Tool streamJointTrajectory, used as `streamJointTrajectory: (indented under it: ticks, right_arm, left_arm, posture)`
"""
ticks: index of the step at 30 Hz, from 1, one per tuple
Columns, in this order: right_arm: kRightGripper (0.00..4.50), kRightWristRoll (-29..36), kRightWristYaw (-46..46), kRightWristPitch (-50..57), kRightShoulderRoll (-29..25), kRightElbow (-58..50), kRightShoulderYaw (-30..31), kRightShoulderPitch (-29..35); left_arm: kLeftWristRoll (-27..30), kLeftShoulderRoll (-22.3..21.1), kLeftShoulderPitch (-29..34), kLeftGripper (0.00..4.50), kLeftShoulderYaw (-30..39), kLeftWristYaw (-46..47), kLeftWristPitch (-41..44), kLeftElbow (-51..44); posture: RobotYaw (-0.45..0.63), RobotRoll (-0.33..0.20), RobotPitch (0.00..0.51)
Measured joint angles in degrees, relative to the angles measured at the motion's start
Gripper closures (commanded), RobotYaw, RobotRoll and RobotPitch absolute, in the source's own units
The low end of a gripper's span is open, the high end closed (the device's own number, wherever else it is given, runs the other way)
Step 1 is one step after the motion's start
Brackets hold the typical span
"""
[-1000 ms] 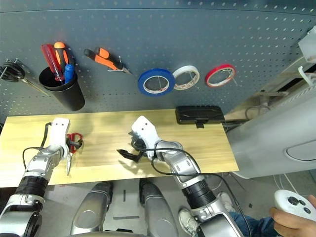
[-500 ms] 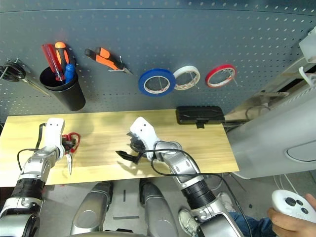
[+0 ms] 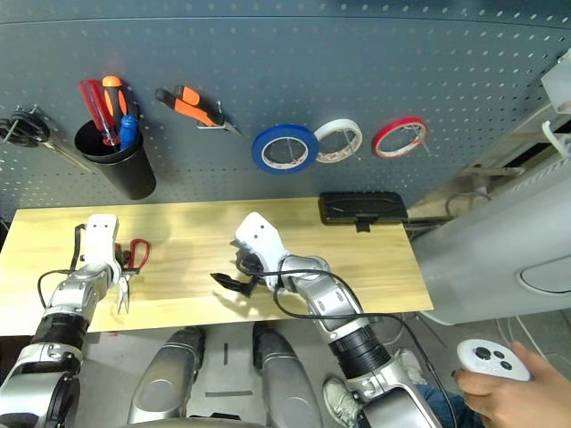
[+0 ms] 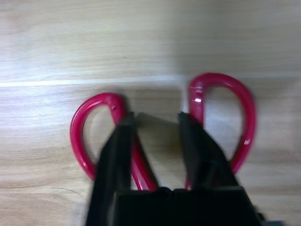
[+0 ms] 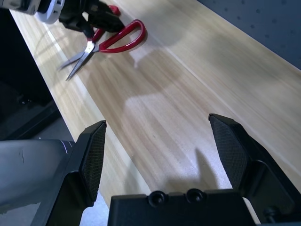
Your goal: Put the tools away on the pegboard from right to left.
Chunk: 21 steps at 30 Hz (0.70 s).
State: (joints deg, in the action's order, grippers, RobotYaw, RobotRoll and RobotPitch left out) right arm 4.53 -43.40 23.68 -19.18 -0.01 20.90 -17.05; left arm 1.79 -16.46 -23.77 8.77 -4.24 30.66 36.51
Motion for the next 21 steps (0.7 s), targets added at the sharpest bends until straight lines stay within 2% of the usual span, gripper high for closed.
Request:
streamJointTrajectory:
  ticks: [5,12,16,21]
  right_arm:
    - [0.0,-0.21,0.01,0.01,0.0,-0.02,0.0,0.19]
    - [0.0,-0.49,0.02,0.0,0.04,-0.01,0.0,0.2]
    - [0.0,-0.51,0.02,-0.04,0.22,0.07,0.0,0.15]
    - [0.0,-0.57,0.02,-0.54,0.51,0.59,0.01,-0.15]
  left_arm:
    - [0.26,0.36,0.58,0.02,-0.03,-0.41,1.14,-3.53]
    - [0.64,0.24,3.14,0.02,-0.58,-1.1,4.58,-12.84]
    - [0.48,-1.46,4.18,0.02,-0.61,-1.42,4.59,-18.47]
    - [0.42,-2.67,5.81,0.02,-0.55,-1.34,4.82,-21.4]
  posture:
    - [0.1,0.0,0.3]
    - [0.12,0.0,0.297]
    - [0.13,0.0,0.297]
    - [0.13,0.0,0.295]
